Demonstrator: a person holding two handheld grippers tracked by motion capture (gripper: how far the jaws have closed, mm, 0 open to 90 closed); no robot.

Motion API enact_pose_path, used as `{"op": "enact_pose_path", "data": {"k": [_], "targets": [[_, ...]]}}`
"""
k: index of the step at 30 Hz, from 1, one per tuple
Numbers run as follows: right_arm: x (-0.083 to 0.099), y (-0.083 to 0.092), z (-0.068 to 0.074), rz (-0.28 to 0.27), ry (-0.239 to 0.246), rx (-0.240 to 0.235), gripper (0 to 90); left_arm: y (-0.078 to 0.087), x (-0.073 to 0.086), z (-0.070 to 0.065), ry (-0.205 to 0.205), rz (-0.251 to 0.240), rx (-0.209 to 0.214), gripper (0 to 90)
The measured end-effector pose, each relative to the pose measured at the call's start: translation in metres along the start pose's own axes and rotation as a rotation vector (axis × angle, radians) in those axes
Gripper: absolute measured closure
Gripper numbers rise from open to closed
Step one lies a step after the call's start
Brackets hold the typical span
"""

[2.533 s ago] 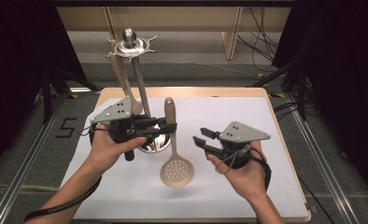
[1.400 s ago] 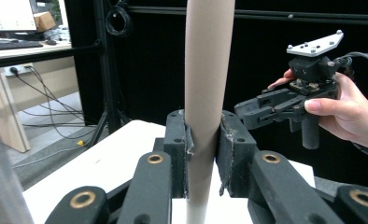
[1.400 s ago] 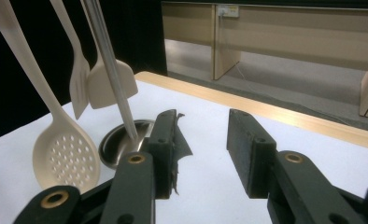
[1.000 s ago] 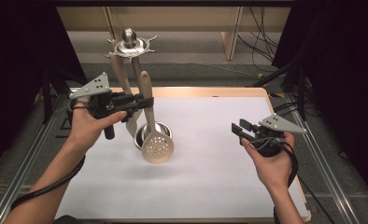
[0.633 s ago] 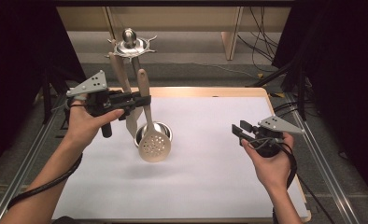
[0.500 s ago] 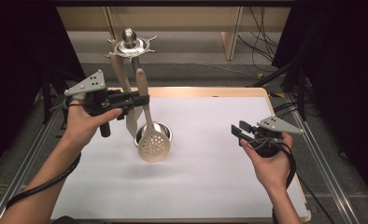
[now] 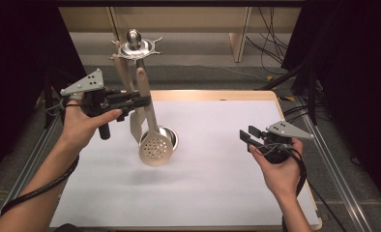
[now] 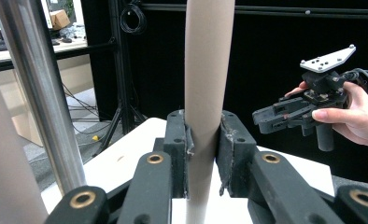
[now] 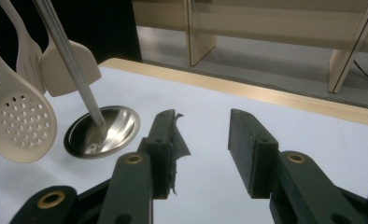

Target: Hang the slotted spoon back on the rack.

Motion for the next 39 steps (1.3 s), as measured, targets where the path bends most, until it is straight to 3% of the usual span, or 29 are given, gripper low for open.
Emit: {"op": "enact_pose_path", "data": {"k": [5,7,10,16,18,24,26,27,28,39], "targets": [[0.001,-0.001,-0.003,-0.003,0.019,0.012,62.2,0.001,-0.003,0.001,-0.004,-0.002,0.001,74.9],[0.002,-0.001,0.001,0.009,-0.025,0.005,62.1,0.002,-0.004,0.002,-0.004,-0.004,0.003,74.9],[0.002,-0.002,0.000,0.006,-0.003,0.007,62.0,0.003,-0.005,0.003,0.000,-0.005,0.007,74.9],[0.003,-0.001,0.001,0.012,-0.009,0.012,61.9,0.005,-0.006,0.007,0.002,-0.005,0.005,74.8],[0.003,-0.003,0.000,0.004,0.014,0.002,61.9,0.005,-0.007,0.009,0.006,-0.003,0.006,74.9],[0.003,-0.004,0.003,0.005,0.001,-0.015,61.9,0.005,-0.009,0.012,0.010,-0.003,0.015,74.8],[0.003,-0.004,0.001,-0.001,0.029,0.002,61.9,0.005,-0.009,0.013,0.011,-0.003,0.016,74.9],[0.002,-0.005,0.001,-0.014,0.026,0.005,61.9,0.005,-0.009,0.014,0.011,-0.002,0.017,74.9],[0.004,-0.004,0.005,0.013,-0.019,-0.007,61.9,0.005,-0.009,0.014,0.015,-0.001,0.018,74.9],[0.005,-0.005,0.003,0.020,0.018,-0.006,61.9,0.006,-0.008,0.018,0.024,0.000,0.027,74.8]]}}
Point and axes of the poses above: each handheld gripper's, and its own axes: y roughly backward along the jaws, x roughly out of its underside, z roughly to its left, the point moved 6 cm from there along -y, roughly forward along the jaws, and after that the axes turned 3 degrees about -y, right-handed, at the moved point
